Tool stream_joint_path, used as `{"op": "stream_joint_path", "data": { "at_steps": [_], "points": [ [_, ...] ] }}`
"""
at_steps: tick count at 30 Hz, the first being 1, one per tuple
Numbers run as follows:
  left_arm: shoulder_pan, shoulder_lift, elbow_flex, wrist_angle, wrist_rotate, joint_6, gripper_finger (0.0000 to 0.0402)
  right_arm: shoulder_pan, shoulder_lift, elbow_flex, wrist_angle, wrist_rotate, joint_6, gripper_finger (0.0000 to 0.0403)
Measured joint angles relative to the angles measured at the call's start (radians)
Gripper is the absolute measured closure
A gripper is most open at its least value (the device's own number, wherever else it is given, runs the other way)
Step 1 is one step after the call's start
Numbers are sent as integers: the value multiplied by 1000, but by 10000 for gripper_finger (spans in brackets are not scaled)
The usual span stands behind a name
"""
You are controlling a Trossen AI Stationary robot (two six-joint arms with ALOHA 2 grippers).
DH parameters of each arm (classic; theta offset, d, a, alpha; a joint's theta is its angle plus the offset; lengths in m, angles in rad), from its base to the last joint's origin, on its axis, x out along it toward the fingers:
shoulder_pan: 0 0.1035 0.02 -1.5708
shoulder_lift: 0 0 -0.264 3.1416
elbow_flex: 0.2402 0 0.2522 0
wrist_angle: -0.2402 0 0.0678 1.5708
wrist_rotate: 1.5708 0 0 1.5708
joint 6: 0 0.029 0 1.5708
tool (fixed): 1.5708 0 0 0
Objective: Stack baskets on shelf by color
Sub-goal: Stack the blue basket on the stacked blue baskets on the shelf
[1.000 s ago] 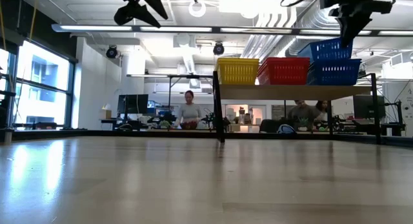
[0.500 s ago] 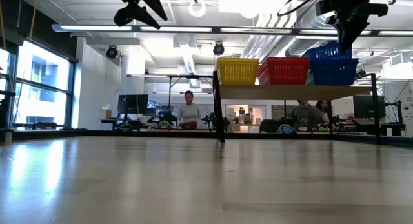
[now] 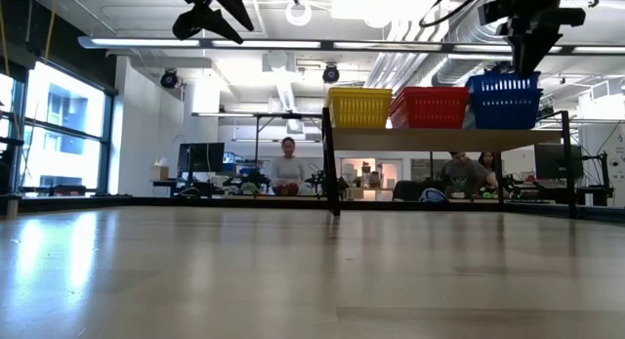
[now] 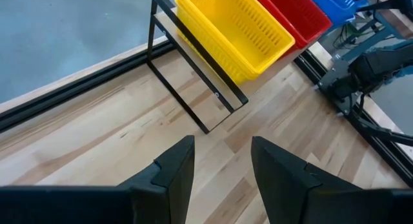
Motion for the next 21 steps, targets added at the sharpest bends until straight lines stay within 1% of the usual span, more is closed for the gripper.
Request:
{"op": "stream_joint_path", "data": {
  "at_steps": [4,8,9,12,15,17,21],
  "points": [
    [0,0,0,0,0,25,257,2,0,36,-26,14,39,307],
    [0,0,0,0,0,33,257,2,-1,126,-73,16,104,302],
    [0,0,0,0,0,33,257,2,-1,150,-84,-2,126,302],
    [0,0,0,0,0,34,257,2,-2,185,-98,-114,209,302],
    [0,0,0,0,0,34,257,2,-2,177,-96,-226,295,302],
    [0,0,0,0,3,34,257,2,-4,145,-94,-286,326,302],
    [0,0,0,0,15,34,257,2,1,44,-99,-293,353,302]
  ]
}}
